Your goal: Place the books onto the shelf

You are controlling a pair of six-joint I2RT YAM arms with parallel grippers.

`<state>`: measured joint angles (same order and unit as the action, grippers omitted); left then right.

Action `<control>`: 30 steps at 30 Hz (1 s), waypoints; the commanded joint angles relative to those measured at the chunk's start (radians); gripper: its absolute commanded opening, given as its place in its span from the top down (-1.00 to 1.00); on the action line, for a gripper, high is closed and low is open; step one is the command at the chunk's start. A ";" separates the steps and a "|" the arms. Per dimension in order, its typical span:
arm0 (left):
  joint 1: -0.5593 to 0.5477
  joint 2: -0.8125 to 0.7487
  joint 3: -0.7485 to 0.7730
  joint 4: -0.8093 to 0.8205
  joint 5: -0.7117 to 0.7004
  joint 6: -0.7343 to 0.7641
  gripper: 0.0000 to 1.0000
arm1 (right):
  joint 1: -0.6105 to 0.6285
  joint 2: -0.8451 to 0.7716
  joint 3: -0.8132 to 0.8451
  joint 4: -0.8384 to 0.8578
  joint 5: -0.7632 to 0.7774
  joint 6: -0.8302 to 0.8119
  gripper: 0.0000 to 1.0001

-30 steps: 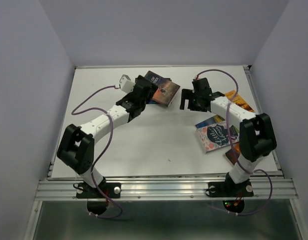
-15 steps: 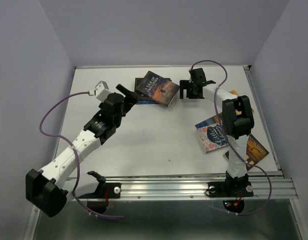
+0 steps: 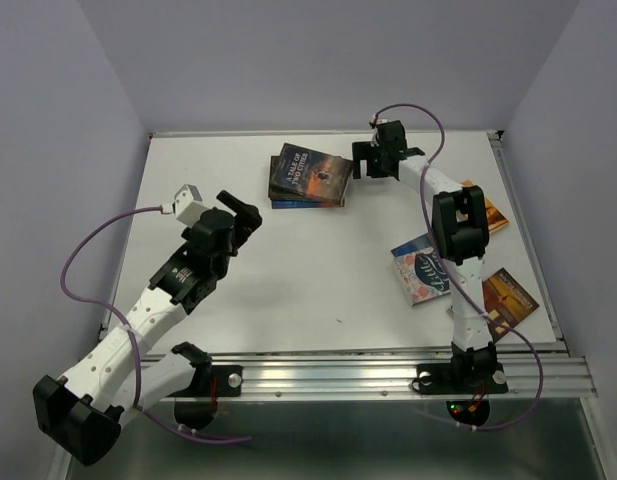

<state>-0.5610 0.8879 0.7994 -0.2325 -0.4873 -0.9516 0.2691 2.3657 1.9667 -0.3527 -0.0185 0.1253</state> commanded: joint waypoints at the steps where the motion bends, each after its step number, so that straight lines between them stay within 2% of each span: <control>1: 0.004 -0.009 -0.011 -0.016 -0.016 -0.001 -0.98 | 0.002 0.052 0.098 0.083 -0.124 -0.029 -1.00; 7: 0.006 0.028 -0.019 -0.013 0.022 -0.009 -0.98 | 0.002 0.099 0.166 0.101 -0.213 -0.050 -1.00; 19: 0.006 0.100 -0.014 0.012 0.078 -0.001 -0.98 | 0.002 0.208 0.323 0.120 -0.202 -0.050 -1.00; 24: 0.012 0.117 -0.011 0.048 0.059 0.014 -0.98 | 0.002 0.182 0.316 0.121 -0.138 -0.023 -1.00; 27: 0.064 0.170 0.029 0.100 0.062 0.051 -0.98 | 0.002 0.111 0.261 0.120 -0.046 0.031 -1.00; 30: 0.150 0.306 0.101 0.122 0.087 0.106 -0.98 | 0.002 0.000 0.108 0.120 -0.018 0.074 -1.00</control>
<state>-0.4831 1.0889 0.8146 -0.1917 -0.4004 -0.9360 0.2634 2.5443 2.1895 -0.2768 -0.1055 0.1368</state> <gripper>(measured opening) 0.989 0.998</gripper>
